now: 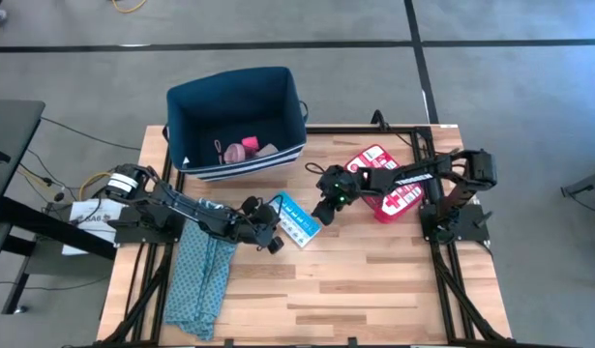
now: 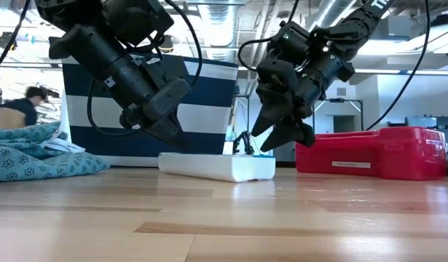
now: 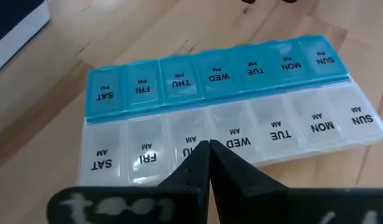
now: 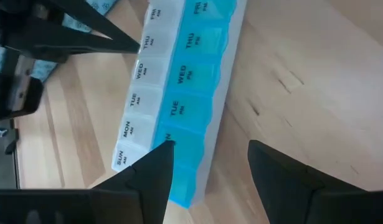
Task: Pick & place medical supplies in basket/bin
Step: Put the blue white pill organizer into theblue bin
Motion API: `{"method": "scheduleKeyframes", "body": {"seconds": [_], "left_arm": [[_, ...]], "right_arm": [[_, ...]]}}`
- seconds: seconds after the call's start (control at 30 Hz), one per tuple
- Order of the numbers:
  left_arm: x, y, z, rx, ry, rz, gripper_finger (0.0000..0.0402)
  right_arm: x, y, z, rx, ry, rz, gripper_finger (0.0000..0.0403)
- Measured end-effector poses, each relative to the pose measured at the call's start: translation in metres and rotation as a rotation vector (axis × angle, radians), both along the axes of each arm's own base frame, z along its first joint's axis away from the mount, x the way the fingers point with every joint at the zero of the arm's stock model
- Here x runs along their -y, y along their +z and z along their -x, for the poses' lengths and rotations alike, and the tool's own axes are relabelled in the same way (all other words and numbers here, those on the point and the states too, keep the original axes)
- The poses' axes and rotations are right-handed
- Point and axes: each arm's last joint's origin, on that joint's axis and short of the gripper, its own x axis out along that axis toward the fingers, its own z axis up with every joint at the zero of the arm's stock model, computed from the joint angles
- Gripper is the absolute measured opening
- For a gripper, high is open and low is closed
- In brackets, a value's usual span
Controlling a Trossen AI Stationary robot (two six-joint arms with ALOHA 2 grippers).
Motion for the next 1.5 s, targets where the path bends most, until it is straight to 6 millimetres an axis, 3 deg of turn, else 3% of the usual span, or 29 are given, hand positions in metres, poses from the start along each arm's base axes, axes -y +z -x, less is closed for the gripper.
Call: {"method": "scheduleKeyframes", "body": {"seconds": [0.23,0.77,1.1,1.5], "left_arm": [[-0.001,-0.012,-0.004,-0.009,0.002,0.036,0.0000],[-0.003,-0.017,-0.003,-0.051,-0.009,0.032,0.0000],[0.000,-0.018,-0.003,-0.069,-0.041,0.080,0.0000],[0.018,-0.019,0.002,-0.064,-0.064,0.068,0.0000]], "right_arm": [[0.002,-0.015,-0.006,-0.017,0.012,-0.022,0.0201],[0.010,-0.030,-0.053,-0.051,0.110,-0.100,0.0201],[0.007,-0.027,-0.050,-0.109,0.121,-0.129,0.0201],[-0.003,-0.027,-0.050,-0.124,0.154,-0.210,0.0201]]}}
